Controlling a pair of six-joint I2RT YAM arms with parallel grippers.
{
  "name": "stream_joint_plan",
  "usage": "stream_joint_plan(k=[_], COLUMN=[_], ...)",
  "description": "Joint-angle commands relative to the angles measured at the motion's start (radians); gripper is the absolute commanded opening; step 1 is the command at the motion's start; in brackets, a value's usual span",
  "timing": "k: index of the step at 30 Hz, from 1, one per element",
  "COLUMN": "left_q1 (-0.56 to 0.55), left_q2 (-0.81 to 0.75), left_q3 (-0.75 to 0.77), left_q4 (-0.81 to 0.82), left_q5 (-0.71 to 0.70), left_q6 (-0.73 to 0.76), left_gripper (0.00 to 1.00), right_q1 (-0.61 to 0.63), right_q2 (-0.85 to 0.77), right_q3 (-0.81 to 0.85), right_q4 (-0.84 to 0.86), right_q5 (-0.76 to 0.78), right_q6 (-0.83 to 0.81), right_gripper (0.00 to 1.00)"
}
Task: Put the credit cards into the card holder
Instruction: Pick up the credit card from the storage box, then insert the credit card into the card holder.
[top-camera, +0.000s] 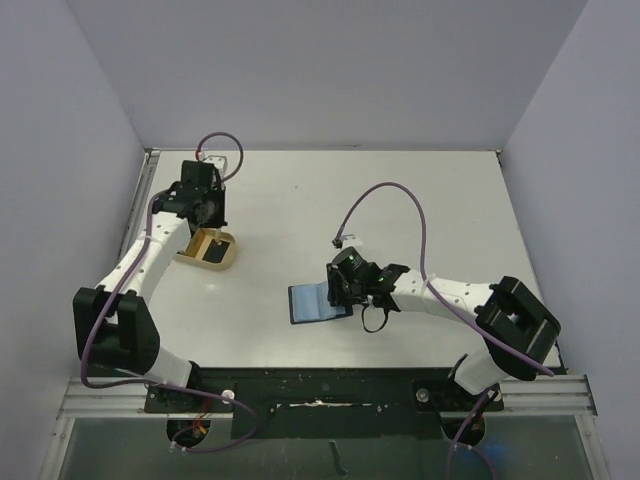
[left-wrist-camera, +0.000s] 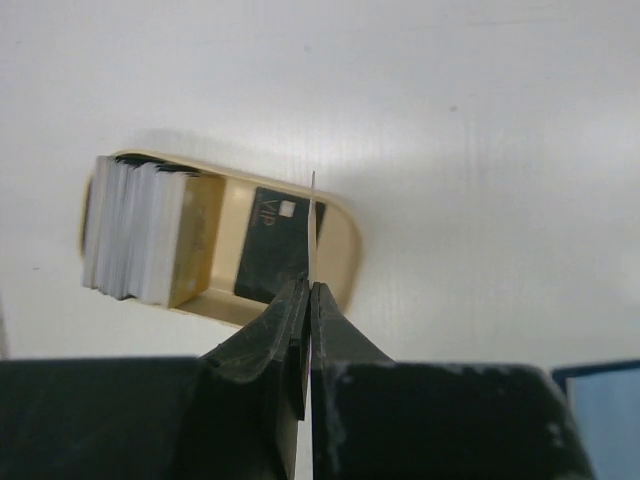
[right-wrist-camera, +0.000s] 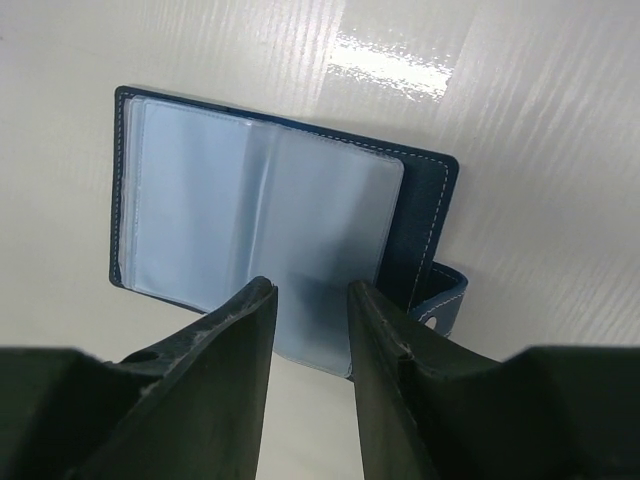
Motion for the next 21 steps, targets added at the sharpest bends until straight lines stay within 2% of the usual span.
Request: stream_joint_plan(k=[1,3,6,9,17,21], left_q1=[0.01,0.01,0.007,0.004,-0.065,-0.132], left_q2=[-0.099,-0.138,-0.185,-0.227,-0.332,-0.349], left_q3=[0.013,-0.04,-0.108,-0.161,-0.387,-0.487], left_q4=[0.05,0.112,0.179,0.207,0.433,0.548], left_q5=[0.393,0.532,0.631,0.662,0.763,0.741], left_q6=[-0.194,-0.252,-0.33,-0.393,-0.655,-0.761], left_gripper=[0.0,0.0,0.0,0.0,0.0,0.0], right_q1=[-0.013,-0.018,-0.019,-0.024,-0.025,-0.022], right_q2=[-0.04,-0.031,-0.025,-0.025,-0.004,0.001], right_q3=[0.045,0.052,0.055,0.048,0.029,0.005], right_q4=[-0.012,-0.026,-0.038,-0.042,-0.039,-0.033], right_q5=[0.041,0.048,0.068,0.075,0.082,0.088], right_q6=[-0.001,-0.002,-0.005,0.0,0.025,0.039], right_gripper=[0.34,0.33,0.3,0.29,0.27,0.27])
